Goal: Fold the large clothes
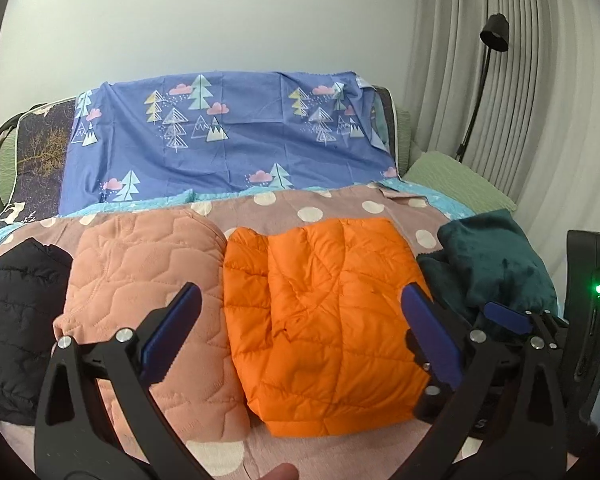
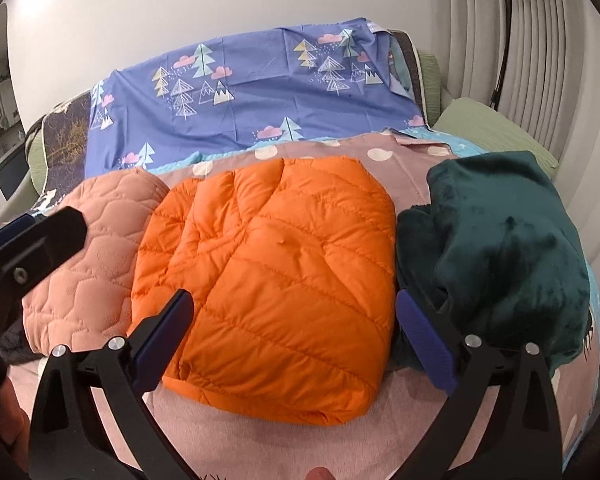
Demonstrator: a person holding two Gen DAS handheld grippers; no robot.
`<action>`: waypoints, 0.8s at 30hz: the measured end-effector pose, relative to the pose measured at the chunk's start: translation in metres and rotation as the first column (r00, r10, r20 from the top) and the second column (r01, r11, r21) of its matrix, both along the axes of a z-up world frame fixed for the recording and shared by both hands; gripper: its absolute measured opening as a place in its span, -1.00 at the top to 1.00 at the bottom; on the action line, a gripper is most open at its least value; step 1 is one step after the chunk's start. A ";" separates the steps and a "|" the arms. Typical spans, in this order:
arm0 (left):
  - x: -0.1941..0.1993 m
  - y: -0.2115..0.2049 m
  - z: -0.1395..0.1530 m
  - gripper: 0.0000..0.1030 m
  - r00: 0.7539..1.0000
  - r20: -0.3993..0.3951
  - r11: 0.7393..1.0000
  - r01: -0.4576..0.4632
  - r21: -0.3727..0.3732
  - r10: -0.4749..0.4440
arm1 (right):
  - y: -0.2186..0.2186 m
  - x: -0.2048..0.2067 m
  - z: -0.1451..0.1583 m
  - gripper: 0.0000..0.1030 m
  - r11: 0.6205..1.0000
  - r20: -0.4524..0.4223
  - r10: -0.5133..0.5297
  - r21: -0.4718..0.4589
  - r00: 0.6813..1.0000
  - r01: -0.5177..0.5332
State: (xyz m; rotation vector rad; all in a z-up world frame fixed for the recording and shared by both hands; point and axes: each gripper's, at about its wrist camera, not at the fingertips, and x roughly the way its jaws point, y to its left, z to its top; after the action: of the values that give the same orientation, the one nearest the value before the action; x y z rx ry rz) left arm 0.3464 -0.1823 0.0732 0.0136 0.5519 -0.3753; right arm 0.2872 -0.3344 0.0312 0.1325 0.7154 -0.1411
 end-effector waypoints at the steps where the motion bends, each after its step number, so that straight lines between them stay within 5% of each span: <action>1: 0.001 -0.002 -0.002 -0.96 1.000 -0.018 1.000 0.006 0.006 -0.005 | 0.001 -0.001 -0.002 -0.96 1.000 -0.007 0.006 0.000 1.000 -0.006; 24: 0.006 -0.004 -0.013 -0.96 0.998 -0.061 1.000 -0.018 0.009 0.018 | -0.004 -0.005 0.004 -0.97 0.999 0.001 0.022 0.043 1.000 -0.022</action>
State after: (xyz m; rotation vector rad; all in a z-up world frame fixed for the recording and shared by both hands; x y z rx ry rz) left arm 0.3525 -0.1867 0.0598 0.0050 0.6136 -0.3568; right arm 0.2823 -0.3386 0.0350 0.1652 0.7190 -0.1045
